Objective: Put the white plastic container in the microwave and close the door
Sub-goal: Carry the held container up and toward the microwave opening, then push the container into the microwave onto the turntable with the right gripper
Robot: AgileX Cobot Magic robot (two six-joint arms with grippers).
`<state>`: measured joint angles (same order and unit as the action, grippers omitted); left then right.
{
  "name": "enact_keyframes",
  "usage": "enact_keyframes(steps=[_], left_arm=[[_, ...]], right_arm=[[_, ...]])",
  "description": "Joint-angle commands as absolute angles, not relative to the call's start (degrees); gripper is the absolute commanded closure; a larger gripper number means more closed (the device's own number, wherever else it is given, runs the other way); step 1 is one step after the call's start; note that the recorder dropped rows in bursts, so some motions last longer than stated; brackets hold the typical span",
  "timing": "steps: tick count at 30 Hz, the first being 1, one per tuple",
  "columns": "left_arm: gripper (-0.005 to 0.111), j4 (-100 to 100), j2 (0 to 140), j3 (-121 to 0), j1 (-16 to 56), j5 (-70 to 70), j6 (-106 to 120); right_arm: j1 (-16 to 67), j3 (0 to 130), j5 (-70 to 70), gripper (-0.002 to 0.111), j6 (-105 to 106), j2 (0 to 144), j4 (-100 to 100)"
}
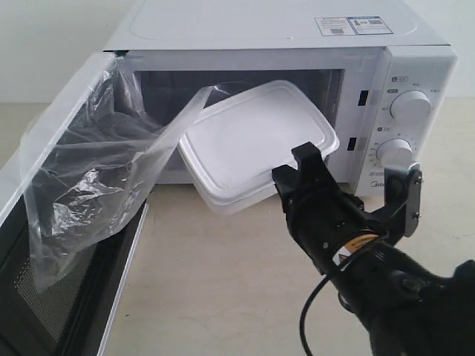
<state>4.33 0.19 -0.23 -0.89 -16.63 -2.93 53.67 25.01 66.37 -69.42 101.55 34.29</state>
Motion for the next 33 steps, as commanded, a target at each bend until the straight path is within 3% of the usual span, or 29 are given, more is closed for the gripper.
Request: enact_keyframes(steps=[1, 16, 33], left_arm=[[0.102, 4.9, 0.0, 0.0, -0.9, -16.3, -3.4], [0.102, 4.9, 0.0, 0.0, -0.9, -16.3, -3.4], [0.102, 4.9, 0.0, 0.0, -0.9, -16.3, -3.4]], right_arm=[[55.0, 28.9, 68.7, 0.108, -69.8, 104.4, 37.6], [55.3, 42.3, 64.8, 0.108, -61.8, 110.4, 46.4], [54.8, 48.1, 63.7, 0.108, -53.6, 111.5, 56.8]])
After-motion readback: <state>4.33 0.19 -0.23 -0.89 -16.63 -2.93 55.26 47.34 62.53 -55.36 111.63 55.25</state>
